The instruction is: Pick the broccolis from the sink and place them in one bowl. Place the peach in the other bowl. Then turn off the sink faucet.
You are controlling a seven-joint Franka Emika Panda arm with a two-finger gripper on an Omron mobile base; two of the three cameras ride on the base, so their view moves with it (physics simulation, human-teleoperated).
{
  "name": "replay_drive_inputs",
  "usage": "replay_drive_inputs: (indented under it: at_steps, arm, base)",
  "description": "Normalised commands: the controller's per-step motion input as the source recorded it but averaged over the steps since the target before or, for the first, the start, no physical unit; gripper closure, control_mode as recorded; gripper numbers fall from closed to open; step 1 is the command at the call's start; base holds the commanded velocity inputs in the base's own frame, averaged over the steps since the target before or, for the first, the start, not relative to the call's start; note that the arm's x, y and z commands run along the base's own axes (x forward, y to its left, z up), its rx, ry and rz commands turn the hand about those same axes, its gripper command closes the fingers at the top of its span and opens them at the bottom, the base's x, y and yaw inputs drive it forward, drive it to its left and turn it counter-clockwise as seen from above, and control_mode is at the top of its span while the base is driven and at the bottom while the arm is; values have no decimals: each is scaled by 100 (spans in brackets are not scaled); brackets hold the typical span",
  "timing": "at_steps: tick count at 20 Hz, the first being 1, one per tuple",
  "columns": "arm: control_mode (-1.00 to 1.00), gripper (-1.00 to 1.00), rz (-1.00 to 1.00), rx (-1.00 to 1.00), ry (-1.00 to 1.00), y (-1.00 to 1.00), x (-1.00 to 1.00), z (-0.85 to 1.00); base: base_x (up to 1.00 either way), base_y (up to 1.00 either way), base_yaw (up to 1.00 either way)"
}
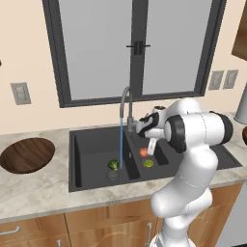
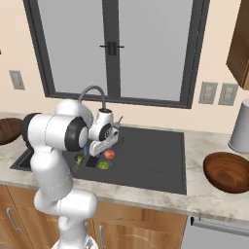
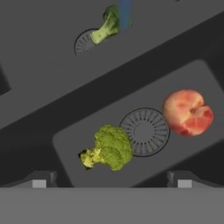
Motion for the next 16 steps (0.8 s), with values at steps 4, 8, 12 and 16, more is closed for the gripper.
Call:
replay_drive_inputs:
  at_steps: [4, 8, 12, 16]
  arm:
    - [-100, -100, 0, 0, 0, 0, 24, -15]
    - [-100, -100, 0, 0, 0, 0, 24, -15]
    - [-100, -100, 0, 0, 0, 0, 24, -17]
    - [-100, -100, 0, 0, 0, 0, 24, -18]
  base:
    - [0, 0, 0]
    - [0, 0, 0]
    - [0, 0, 0]
    - [0, 0, 0]
